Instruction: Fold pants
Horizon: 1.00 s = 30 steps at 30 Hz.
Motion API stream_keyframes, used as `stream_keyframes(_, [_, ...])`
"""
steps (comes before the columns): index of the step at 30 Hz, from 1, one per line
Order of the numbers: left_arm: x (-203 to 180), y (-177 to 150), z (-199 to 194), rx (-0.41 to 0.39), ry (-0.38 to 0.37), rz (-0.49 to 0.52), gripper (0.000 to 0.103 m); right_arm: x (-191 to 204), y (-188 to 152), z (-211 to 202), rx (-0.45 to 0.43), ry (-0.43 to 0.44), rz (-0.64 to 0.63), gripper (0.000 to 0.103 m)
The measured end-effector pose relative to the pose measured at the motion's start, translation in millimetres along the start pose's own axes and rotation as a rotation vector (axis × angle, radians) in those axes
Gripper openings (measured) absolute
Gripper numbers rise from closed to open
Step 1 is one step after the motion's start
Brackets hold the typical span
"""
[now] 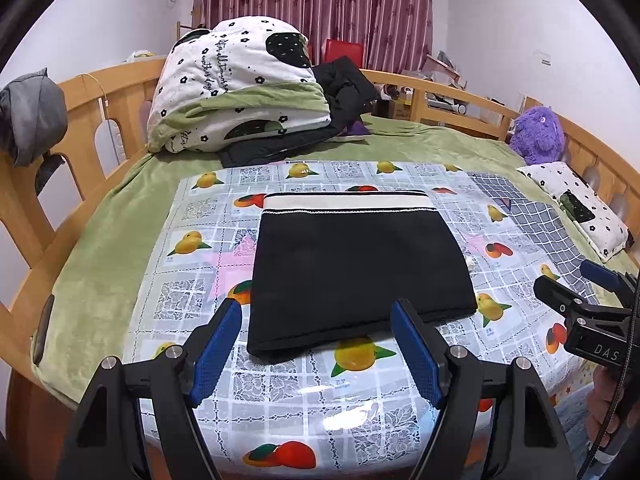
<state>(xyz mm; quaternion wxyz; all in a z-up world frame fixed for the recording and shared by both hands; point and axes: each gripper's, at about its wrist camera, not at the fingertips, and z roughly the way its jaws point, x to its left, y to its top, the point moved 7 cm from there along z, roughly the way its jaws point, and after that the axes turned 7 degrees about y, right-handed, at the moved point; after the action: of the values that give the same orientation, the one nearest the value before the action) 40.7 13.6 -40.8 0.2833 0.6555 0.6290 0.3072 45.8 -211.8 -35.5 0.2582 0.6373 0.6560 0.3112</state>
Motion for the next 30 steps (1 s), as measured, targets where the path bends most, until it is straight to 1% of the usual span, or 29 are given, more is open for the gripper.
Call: stream_keyframes(30, [4.4, -0.4, 1.8, 0.008, 0.009, -0.003, 0.075, -1.6, -0.1, 0.3, 0.001, -0.003, 0.001, 0.100])
